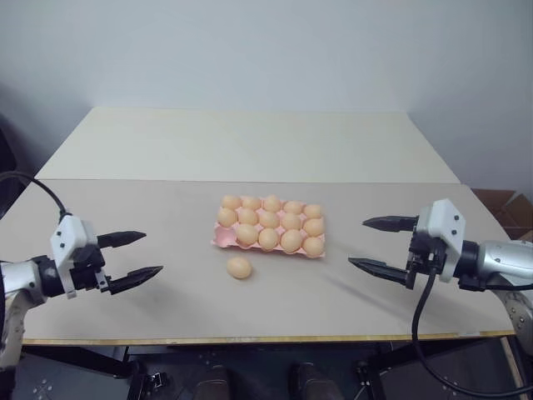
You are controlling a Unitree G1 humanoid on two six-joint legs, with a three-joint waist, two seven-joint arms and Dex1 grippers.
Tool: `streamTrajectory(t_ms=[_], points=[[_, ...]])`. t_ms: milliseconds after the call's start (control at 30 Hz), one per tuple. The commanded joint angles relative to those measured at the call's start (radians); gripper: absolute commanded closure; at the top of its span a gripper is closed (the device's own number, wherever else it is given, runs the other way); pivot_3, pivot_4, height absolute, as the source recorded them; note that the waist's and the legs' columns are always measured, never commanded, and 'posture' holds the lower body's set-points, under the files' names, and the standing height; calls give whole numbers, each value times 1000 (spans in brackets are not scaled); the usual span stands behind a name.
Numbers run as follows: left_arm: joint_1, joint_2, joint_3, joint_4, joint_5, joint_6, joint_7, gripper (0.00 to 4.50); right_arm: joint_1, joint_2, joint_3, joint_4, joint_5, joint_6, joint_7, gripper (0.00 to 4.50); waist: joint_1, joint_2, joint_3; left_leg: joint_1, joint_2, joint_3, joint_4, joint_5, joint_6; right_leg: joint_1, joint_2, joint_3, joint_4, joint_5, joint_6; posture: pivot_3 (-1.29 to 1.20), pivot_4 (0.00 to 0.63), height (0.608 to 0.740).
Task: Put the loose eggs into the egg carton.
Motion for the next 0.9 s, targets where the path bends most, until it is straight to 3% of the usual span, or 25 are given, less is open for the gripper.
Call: streamTrajectory(t_ms=[33,600,900], points=[[29,-1,57,-95,-43,38,53,50,4,-23,-43,2,14,-28,32,0,2,0,0,0,0,0,0,0,0,0,0,0,0,0,0,0,150,740],[75,41,94,-175,-127,140,83,50,-47,-18,-4,39,-3,-39,56,0,2,0,0,0,1,1,0,0,0,-1,1,1,0,0,0,0,150,740],[23,33,-88,-273,-135,139,73,50,-42,-37,-8,21,9,-23,72,0,4,0,0,0,1,1,0,0,0,-1,1,1,0,0,0,0,150,740]])
